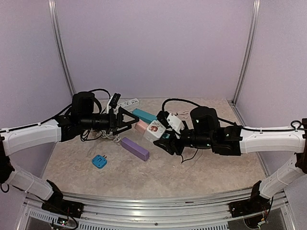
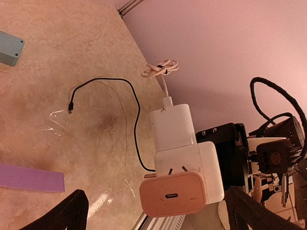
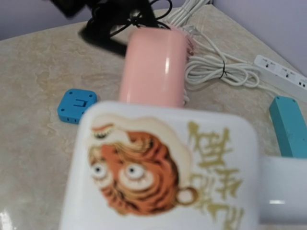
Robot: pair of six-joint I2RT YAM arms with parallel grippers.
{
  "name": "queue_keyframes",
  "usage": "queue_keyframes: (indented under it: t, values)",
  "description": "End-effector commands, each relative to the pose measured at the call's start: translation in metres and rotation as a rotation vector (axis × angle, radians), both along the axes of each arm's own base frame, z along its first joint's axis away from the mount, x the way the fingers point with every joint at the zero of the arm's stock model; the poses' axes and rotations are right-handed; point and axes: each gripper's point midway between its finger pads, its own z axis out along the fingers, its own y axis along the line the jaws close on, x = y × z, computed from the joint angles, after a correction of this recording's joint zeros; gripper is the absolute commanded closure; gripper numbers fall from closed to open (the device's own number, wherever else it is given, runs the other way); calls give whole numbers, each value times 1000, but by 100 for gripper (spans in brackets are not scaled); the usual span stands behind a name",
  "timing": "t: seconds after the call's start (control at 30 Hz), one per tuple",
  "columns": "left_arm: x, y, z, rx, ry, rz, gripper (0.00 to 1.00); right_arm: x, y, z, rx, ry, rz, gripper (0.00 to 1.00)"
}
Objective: Pull the plug off the socket
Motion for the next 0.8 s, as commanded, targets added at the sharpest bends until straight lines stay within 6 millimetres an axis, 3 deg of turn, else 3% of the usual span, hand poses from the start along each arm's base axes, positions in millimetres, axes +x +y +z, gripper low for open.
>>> queue_keyframes:
  t: [0.0, 0.33, 0.47, 0.67, 0.77]
  values:
    - [-1, -9, 3, -30, 35, -32, 4, 0, 15, 39, 87, -86, 27, 100]
    - [-1, -21, 0, -50, 61, -75, 22, 3, 20, 28, 48, -72, 35, 100]
    - [-1, -25, -4, -47, 74, -82, 37, 5, 19, 27, 39, -76, 21, 100]
    - [-3, -28, -5, -54, 86, -100, 50, 7, 18, 25, 28, -78, 9, 100]
    - [-4, -30, -3, -63, 84, -108, 65, 7, 19, 22, 20, -73, 10, 100]
